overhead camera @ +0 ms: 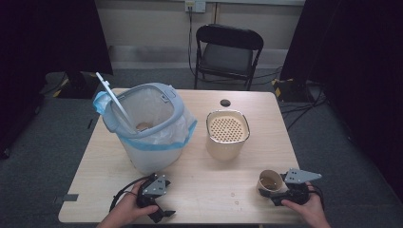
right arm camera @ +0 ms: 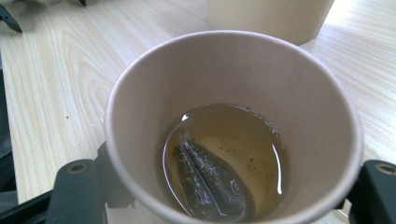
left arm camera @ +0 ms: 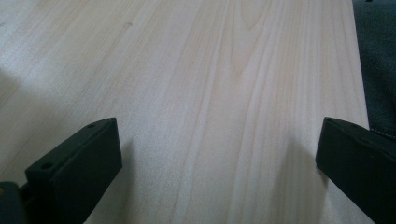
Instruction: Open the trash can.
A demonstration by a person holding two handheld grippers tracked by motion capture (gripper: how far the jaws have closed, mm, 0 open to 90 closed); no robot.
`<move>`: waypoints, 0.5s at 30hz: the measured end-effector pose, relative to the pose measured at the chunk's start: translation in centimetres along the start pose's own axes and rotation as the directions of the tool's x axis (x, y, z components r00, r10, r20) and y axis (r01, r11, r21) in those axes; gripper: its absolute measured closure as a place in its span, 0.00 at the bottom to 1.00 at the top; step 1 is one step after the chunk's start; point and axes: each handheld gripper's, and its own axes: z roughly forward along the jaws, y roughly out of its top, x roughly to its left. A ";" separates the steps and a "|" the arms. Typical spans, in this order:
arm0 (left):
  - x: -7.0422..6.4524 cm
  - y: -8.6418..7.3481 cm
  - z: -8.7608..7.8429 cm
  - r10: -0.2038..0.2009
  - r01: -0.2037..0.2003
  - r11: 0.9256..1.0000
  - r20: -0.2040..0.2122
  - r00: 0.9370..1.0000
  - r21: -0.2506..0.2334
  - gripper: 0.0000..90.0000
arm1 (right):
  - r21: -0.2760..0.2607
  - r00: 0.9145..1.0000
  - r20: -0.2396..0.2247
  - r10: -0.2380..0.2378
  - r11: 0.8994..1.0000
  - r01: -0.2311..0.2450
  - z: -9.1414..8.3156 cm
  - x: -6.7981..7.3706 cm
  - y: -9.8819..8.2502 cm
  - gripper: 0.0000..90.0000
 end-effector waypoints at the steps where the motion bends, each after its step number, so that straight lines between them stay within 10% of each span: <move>1: 0.0 0.0 0.0 0.000 0.000 1.000 0.000 1.000 0.000 0.00 | 0.000 1.000 0.000 0.000 1.000 0.000 0.0 0.0 0.0 0.30; 15: 0.0 0.0 0.0 0.000 0.000 1.000 -0.004 1.000 0.007 0.00 | 0.051 1.000 0.024 -0.009 0.999 0.008 -0.2 -0.7 1.3 0.31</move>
